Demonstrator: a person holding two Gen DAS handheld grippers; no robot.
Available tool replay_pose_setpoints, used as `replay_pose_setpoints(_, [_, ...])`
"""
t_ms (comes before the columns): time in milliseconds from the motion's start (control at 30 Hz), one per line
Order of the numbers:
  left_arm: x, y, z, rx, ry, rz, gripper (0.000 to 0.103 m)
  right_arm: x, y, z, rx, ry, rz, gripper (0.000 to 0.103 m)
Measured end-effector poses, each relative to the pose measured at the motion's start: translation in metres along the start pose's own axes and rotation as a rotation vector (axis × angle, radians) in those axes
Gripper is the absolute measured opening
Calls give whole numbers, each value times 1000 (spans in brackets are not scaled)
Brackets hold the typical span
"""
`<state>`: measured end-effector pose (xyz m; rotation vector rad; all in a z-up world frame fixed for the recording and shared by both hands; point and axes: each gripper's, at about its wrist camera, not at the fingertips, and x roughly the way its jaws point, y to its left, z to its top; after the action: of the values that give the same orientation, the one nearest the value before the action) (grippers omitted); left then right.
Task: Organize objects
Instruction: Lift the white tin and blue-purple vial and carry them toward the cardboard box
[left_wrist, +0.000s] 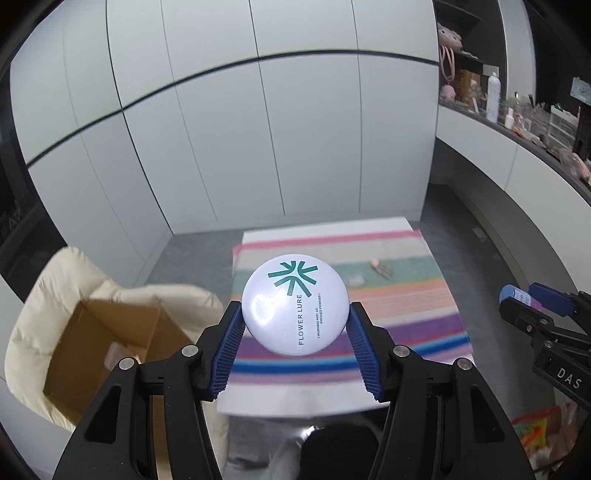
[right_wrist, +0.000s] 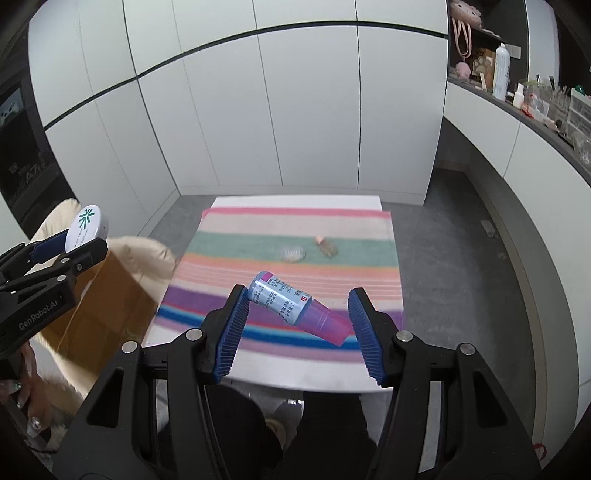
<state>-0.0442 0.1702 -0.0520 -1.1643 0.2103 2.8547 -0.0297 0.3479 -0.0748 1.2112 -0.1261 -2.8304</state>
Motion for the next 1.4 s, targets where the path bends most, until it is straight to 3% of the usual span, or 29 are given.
replay_pose_setpoints(300, [-18,4,-29,0,41,-17,58,-15,2,-41,21,57,29,59])
replay_pose_setpoints(800, [7,32,-26,-65,108,-25,58,-8,16,-40,-1,80,13,59])
replay_pose_setpoints(1100, [9,66,-35,-117,121,27,58,2,50,-34,-64,89,47,59])
replay_pose_setpoints(1400, [-1,113,-53,-190,124,96,58,19,113,-34,-185,114,140,59])
